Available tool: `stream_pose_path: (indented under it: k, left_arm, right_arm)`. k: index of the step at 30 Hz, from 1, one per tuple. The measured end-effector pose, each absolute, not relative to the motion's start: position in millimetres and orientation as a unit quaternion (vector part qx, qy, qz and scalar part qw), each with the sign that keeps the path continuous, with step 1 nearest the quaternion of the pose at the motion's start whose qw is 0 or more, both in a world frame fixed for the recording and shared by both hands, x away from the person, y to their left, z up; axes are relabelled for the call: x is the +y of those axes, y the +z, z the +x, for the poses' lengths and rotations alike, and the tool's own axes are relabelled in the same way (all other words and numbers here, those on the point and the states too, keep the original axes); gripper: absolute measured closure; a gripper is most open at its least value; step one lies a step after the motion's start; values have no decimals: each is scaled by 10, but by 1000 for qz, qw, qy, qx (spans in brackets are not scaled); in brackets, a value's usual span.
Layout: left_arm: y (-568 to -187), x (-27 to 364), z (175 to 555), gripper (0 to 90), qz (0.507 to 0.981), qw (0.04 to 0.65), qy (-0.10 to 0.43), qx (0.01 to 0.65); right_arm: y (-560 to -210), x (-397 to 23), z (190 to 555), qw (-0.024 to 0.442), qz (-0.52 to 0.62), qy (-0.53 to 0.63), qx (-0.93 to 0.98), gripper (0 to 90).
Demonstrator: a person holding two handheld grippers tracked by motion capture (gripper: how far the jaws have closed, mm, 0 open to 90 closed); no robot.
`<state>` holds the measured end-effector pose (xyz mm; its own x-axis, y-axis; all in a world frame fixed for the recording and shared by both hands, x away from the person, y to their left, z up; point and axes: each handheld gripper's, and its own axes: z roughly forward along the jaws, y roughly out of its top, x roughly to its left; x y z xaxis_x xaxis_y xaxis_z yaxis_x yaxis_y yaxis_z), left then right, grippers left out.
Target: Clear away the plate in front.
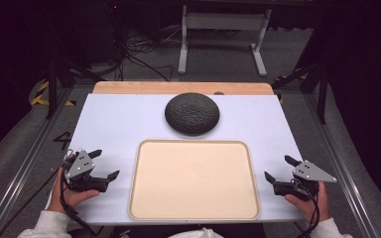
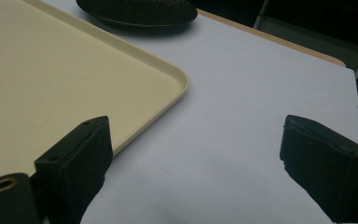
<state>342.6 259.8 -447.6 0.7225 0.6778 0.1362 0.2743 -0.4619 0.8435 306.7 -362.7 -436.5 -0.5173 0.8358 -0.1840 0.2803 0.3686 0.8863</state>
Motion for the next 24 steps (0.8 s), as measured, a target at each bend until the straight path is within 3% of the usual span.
stream_pose_path:
  k: [16, 24]
  left_arm:
    - [-4202, 2489, 3610, 120, 836, 413, 254, 258]
    - [-3834, 2047, 4060, 142, 856, 396, 263, 204]
  right_arm:
    - [-4387, -3602, 3084, 322, 372, 419, 763, 98]
    - [-4408, -3594, 3105, 320, 371, 414, 767, 98]
